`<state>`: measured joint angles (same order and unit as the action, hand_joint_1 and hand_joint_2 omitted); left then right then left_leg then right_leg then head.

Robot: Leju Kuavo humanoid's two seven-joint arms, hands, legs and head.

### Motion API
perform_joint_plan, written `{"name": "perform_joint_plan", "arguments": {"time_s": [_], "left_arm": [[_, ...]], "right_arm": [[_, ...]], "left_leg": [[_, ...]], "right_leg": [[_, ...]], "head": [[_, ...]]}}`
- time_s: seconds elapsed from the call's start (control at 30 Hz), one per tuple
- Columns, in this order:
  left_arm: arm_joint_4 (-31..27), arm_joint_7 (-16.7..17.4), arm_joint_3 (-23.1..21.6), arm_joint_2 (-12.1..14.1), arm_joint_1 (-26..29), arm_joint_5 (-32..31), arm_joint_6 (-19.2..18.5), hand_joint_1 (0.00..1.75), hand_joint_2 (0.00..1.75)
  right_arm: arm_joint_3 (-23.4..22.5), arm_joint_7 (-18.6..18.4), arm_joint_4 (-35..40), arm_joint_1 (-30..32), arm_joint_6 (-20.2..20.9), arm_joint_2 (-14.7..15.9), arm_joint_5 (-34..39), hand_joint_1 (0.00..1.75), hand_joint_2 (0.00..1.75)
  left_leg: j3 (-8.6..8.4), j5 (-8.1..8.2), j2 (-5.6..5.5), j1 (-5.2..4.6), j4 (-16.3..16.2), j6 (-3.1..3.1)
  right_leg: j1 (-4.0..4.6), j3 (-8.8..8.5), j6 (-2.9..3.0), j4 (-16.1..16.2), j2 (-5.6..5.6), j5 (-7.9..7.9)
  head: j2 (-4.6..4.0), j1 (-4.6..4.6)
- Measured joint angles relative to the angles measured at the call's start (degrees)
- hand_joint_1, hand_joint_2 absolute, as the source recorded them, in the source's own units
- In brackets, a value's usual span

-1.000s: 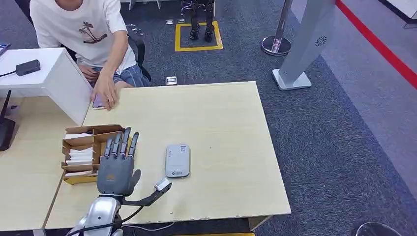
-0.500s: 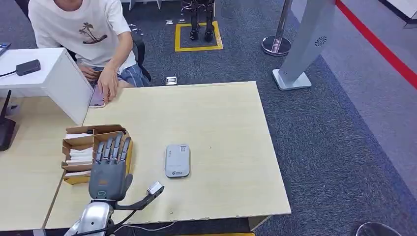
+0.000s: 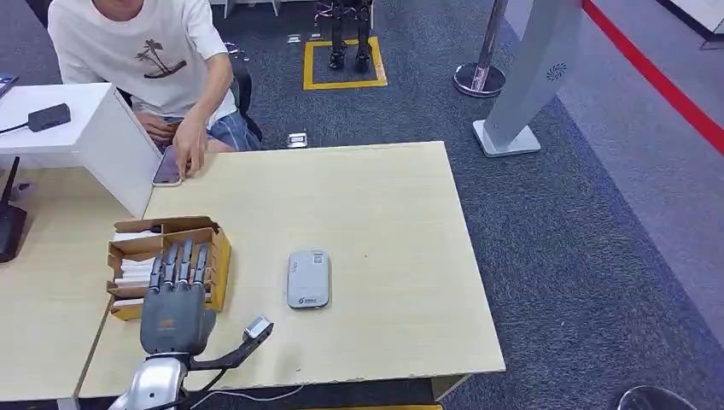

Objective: Pass the card to the sensor for recognition and then transmit it.

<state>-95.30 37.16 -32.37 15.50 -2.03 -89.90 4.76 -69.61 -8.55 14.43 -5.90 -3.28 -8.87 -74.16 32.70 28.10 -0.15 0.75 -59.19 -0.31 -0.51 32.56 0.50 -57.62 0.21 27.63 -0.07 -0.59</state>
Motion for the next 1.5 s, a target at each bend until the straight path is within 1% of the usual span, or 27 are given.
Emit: {"name": "perform_joint_plan", "arguments": {"time_s": [0.47, 0.57, 0.67, 0.77, 0.97, 1.13, 1.23, 1.33, 1.5], "left_arm": [[-1.62, 1.11, 0.15, 0.87, 1.85, 0.0, -0.5, 0.0, 1.75], [-1.84, 1.84, 0.35, 0.96, 2.06, 0.0, -1.18, 0.0, 1.75], [-2.05, 2.29, 1.42, 0.98, 2.72, 0.0, -1.7, 0.0, 1.75], [-2.08, 1.75, 3.3, 0.85, 3.63, 0.0, -1.9, 0.0, 1.75], [-2.08, 0.79, 7.84, -0.28, 5.42, 0.0, -2.06, 0.0, 1.75], [-2.05, -0.15, 10.64, -1.4, 6.23, 0.0, -2.32, 0.0, 1.75], [-2.05, -0.35, 11.52, -1.97, 6.52, 0.0, -2.34, 0.0, 1.75], [-2.05, -1.53, 12.7, -2.8, 6.87, 0.0, -2.18, 0.0, 1.75], [-1.53, -4.31, 15.13, -4.96, 7.14, 0.0, -1.44, 0.0, 1.75]], "right_arm": [[-0.66, -0.15, 0.0, -0.01, -0.09, -0.13, 0.26, 0.0, 0.0], [-0.74, -0.15, 0.0, -0.01, -0.15, -0.13, 0.26, 0.0, 0.0], [-0.76, -0.33, 0.0, -0.01, -0.17, -0.13, 0.26, 0.0, 0.0], [-0.76, -0.52, 0.0, -0.01, -0.17, -0.13, 0.26, 0.0, 0.0], [-0.76, -0.74, 0.0, -0.01, -0.22, -0.15, 0.26, 0.0, 0.0], [-0.76, -0.74, 0.0, -0.01, -0.22, -0.15, 0.24, 0.0, 0.0], [-0.76, -0.76, 0.0, -0.01, -0.22, -0.15, 0.24, 0.0, 0.0], [-0.76, -0.76, 0.0, -0.01, -0.22, -0.15, 0.22, 0.0, 0.0], [-0.76, -0.98, 0.0, -0.02, -0.2, -0.17, -0.09, 0.0, 0.0]], "left_leg": [[0.0, 0.0, 0.0, 0.0, 0.0, 0.0], [0.01, 0.0, -0.01, 0.0, 0.0, 0.0], [0.0, 0.0, 0.0, 0.0, 0.0, 0.0], [0.0, 0.0, 0.0, 0.0, 0.0, 0.0], [0.0, 0.0, 0.01, 0.0, 0.0, 0.0], [0.0, 0.0, 0.01, 0.0, 0.0, 0.0], [0.0, 0.0, 0.0, 0.0, 0.0, 0.0], [0.0, 0.0, 0.0, 0.0, 0.0, 0.0], [0.0, 0.0, 0.0, 0.0, 0.0, 0.0]], "right_leg": [[0.0, 0.0, 0.0, 0.0, -0.01, 0.0], [0.0, 0.0, 0.0, 0.0, -0.01, 0.0], [0.0, 0.0, 0.0, 0.0, 0.0, 0.0], [0.0, 0.0, 0.0, 0.0, 0.0, 0.0], [0.0, 0.0, 0.0, 0.0, 0.0, 0.0], [0.0, 0.0, 0.0, 0.0, -0.01, 0.0], [0.0, 0.0, 0.0, 0.0, 0.0, 0.0], [0.0, 0.0, 0.0, 0.0, -0.01, 0.0], [0.0, 0.0, 0.0, 0.0, 0.0, 0.0]], "head": [[0.0, 0.0], [0.0, 0.0], [0.0, 0.0], [0.0, 0.0], [0.0, 0.0], [0.0, 0.0], [0.0, 0.02], [0.0, 0.0], [0.0, 0.0]]}}
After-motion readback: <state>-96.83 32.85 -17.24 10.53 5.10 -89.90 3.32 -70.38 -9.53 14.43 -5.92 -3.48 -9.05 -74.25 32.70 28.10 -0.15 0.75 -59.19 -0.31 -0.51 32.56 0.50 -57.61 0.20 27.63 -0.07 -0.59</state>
